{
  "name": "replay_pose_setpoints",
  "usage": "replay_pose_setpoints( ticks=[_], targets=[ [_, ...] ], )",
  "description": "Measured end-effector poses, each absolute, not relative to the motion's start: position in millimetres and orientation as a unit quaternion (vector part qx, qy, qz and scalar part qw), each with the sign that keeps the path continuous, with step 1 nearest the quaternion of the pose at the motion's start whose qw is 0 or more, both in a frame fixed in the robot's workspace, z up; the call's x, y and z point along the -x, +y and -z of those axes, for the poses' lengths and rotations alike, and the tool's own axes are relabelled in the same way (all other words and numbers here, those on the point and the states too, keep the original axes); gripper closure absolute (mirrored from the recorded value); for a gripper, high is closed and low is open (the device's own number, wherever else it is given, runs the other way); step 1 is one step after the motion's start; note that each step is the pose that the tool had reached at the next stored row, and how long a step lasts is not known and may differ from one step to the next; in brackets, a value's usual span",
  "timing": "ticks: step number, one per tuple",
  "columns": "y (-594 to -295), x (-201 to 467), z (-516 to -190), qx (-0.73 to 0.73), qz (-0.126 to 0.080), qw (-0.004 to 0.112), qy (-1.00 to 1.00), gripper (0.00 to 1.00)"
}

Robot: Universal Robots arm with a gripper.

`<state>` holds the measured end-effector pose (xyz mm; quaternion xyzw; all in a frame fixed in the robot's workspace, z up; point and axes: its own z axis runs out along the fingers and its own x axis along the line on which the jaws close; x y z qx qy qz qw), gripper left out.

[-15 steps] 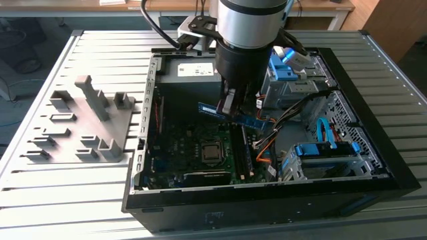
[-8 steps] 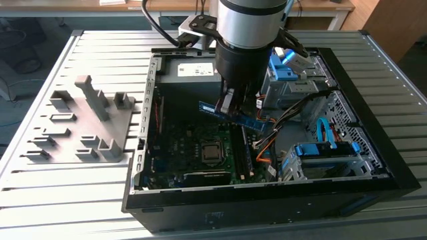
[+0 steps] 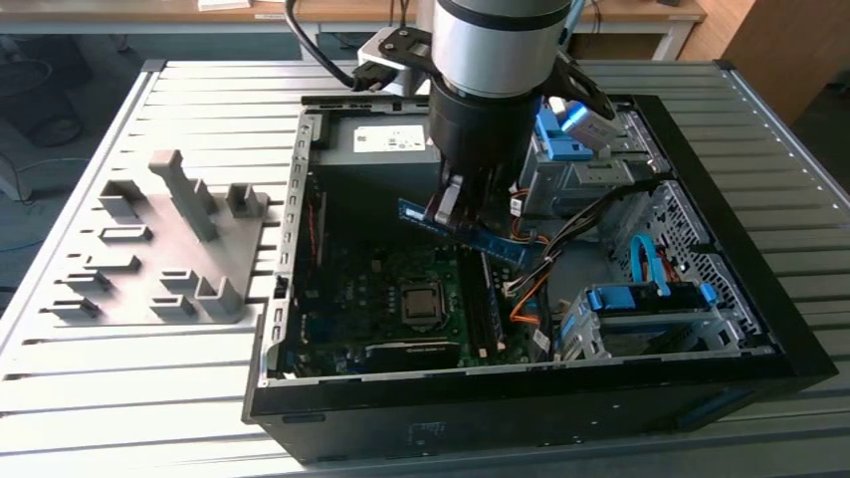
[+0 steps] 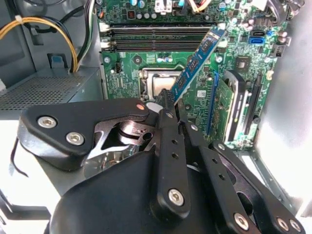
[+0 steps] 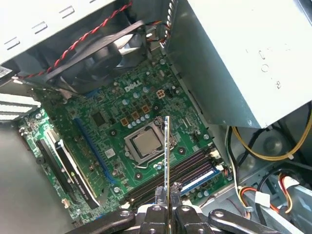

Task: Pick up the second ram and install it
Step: 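Insert the second ram into the second slot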

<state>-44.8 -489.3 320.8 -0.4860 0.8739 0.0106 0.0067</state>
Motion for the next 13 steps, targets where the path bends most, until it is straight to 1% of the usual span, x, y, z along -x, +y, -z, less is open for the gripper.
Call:
replay_pose_setpoints(
  ticks=[13],
  targets=[
    [-489.3, 44.8, -320.5, 0.442, -0.010, 0.007, 0.897, 0.86]
  ],
)
